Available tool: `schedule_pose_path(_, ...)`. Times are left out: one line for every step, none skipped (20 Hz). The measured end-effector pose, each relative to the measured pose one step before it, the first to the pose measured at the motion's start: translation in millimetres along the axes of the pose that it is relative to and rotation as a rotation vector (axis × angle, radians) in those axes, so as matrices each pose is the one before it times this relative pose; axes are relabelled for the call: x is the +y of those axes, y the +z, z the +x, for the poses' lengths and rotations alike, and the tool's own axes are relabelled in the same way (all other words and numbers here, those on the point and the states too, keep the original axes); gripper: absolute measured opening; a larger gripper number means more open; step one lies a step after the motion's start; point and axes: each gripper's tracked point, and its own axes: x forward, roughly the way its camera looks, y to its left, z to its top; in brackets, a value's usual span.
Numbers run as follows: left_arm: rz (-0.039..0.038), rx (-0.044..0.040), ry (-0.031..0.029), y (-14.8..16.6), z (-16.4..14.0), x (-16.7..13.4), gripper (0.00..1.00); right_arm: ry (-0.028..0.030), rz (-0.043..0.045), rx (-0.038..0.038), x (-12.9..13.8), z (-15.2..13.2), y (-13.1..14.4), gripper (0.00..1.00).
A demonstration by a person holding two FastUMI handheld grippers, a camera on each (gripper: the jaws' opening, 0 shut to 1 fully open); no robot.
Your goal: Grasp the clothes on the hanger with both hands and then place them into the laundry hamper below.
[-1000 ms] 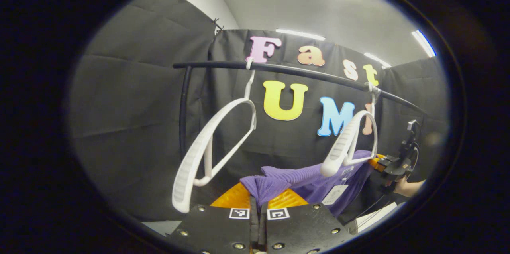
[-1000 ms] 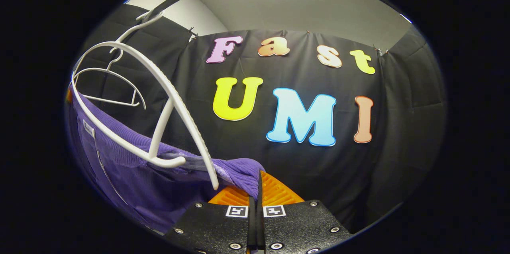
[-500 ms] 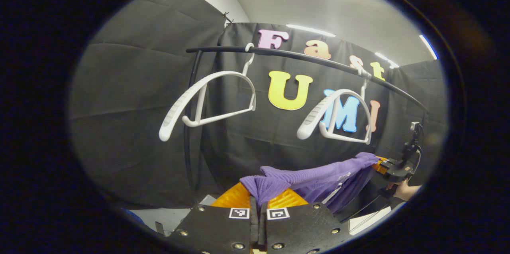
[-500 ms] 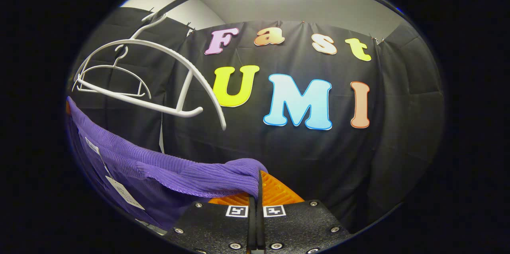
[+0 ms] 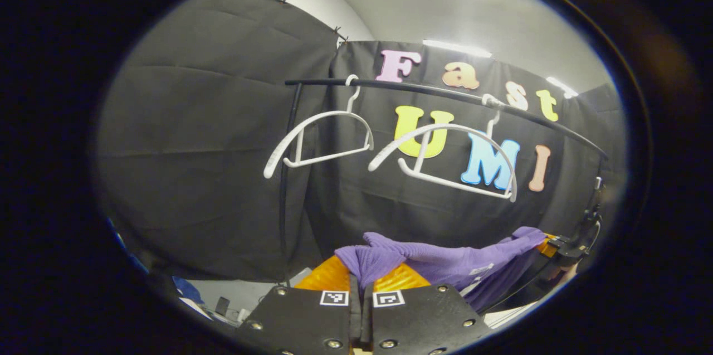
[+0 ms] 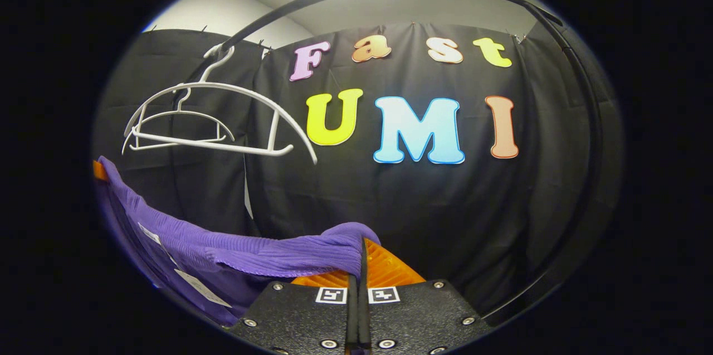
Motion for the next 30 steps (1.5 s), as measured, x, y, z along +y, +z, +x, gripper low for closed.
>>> schedule_pose_path(-0.01315,-0.00133,-0.00774,-2.47,-5.66,-5.93,0.07,0.01081,0.00710,0.00986,5.04,-7.35,-2.87,0.00)
schedule_pose_path(-0.01013,0.00585,-0.00554,-3.80,-4.90,-4.07,0.01,0.00528,0.00283,0.00675,4.35,-6.89,-0.85,0.00)
schedule_pose_path(-0.00242,0.01123,-0.00233,-5.88,-4.30,0.43,0.00,-0.00036,-0.00388,0.00561,3.73,-8.33,-1.28,0.00)
schedule_pose_path(-0.00709,0.00743,-0.00136,-5.67,-3.20,2.40,0.01,-0.00230,-0.00330,0.00655,4.23,-8.98,-1.75,0.00)
schedule_pose_path(-0.01291,0.00931,-0.01657,-8.20,-5.57,2.52,0.07,-0.00319,-0.00007,0.00536,6.46,-9.57,-2.69,0.00)
schedule_pose_path(-0.01114,0.02031,-0.02127,-10.22,-5.80,2.84,0.07,-0.00700,0.00267,0.00757,5.43,-10.67,-2.21,0.00)
schedule_pose_path(-0.00478,0.02701,-0.01775,-11.68,-5.89,5.08,0.01,-0.00958,0.00604,0.00949,6.79,-11.66,-2.94,0.00)
schedule_pose_path(-0.00236,0.02272,-0.02134,-9.50,-3.83,6.13,0.01,-0.01503,0.00636,0.00750,6.64,-12.91,-2.11,0.00)
schedule_pose_path(0.00458,0.01715,-0.03319,-6.02,-2.72,3.38,0.07,-0.02434,0.00653,0.00581,5.63,-12.59,-2.48,0.00)
schedule_pose_path(0.02495,0.02255,-0.03955,-7.23,-3.33,3.46,0.07,-0.02547,0.01321,0.01748,6.43,-12.95,-3.29,0.00)
schedule_pose_path(0.03896,0.02121,-0.02769,-9.52,-7.00,5.44,0.07,-0.02094,0.01776,0.01403,7.51,-15.67,-7.70,0.00)
schedule_pose_path(0.02613,0.01787,-0.03121,-10.13,-6.77,4.08,0.01,-0.01577,0.01465,0.01288,11.37,-17.69,-6.67,0.00)
schedule_pose_path(0.00843,0.01953,-0.03747,-12.39,-3.84,-1.21,0.01,-0.01268,0.00547,0.01700,9.89,-15.49,-11.23,0.00)
schedule_pose_path(0.00163,0.01798,-0.03378,-10.62,-2.44,-1.82,0.07,-0.01511,-0.00297,0.01681,6.43,-13.77,-8.85,0.00)
schedule_pose_path(0.00280,0.01809,-0.03139,-9.95,-3.40,-3.28,0.07,-0.01558,-0.00185,0.01569,5.00,-13.48,-8.41,0.00)
schedule_pose_path(0.00828,0.01441,-0.02410,-7.80,-5.59,-3.15,0.07,-0.01294,0.00523,0.01503,3.87,-11.94,-6.49,0.00)
schedule_pose_path(0.00937,0.01363,-0.02063,-6.25,-2.67,-2.75,0.07,-0.00887,0.00901,0.01542,4.23,-10.72,-7.64,0.00)
schedule_pose_path(0.00800,0.01490,-0.02027,-3.59,0.15,-4.26,0.01,-0.00343,0.01586,0.01312,2.29,-9.63,-5.17,0.00)
schedule_pose_path(0.01016,0.01280,-0.01500,-4.49,1.88,-4.47,0.01,0.00038,0.01751,0.01388,2.36,-5.01,-6.14,0.00)
schedule_pose_path(0.01110,0.01112,-0.00921,-4.05,3.39,-4.43,0.01,0.00089,0.01036,0.01176,-0.22,-4.58,-5.03,0.00)
schedule_pose_path(0.01030,0.01174,-0.00270,-5.89,4.76,-4.84,0.01,-0.00269,-0.00323,0.01504,-1.24,-2.87,-8.62,0.00)
schedule_pose_path(0.00709,0.01171,0.00589,-6.42,3.08,-1.84,0.01,0.00200,-0.00514,0.01823,-2.09,-0.11,-6.73,0.00)
schedule_pose_path(-0.00003,0.01639,0.00954,-4.07,-0.01,-1.09,0.01,0.01251,0.00271,0.02028,-1.41,0.29,-7.61,0.00)
schedule_pose_path(-0.00644,0.01929,0.01796,-4.45,2.15,-0.58,0.01,0.01437,0.01021,0.01912,-0.36,1.19,-7.05,0.00)
schedule_pose_path(-0.01132,0.01950,0.01511,-4.26,3.50,-0.82,0.01,0.01487,0.01116,0.01950,-0.55,0.97,-9.69,0.00)
schedule_pose_path(-0.00869,0.01470,0.01037,-4.53,3.70,-0.23,0.01,0.00956,0.00524,0.01535,-2.59,2.86,-7.42,0.00)
schedule_pose_path(-0.00091,0.01696,0.01333,-6.27,3.29,0.46,0.01,0.00640,0.00453,0.01449,-3.39,2.34,-8.02,0.00)
schedule_pose_path(0.00233,0.02022,0.02007,-5.53,3.55,1.09,0.01,0.00888,0.00818,0.02073,-3.39,3.98,-7.88,0.00)
schedule_pose_path(-0.00570,0.01965,0.01991,-4.45,3.75,-0.26,0.01,0.00833,0.00557,0.01238,-2.32,4.43,-6.65,0.00)
schedule_pose_path(-0.01058,0.02014,0.01353,-5.83,3.77,-1.54,0.01,0.00950,0.00715,0.01616,-2.42,4.73,-6.14,0.00)
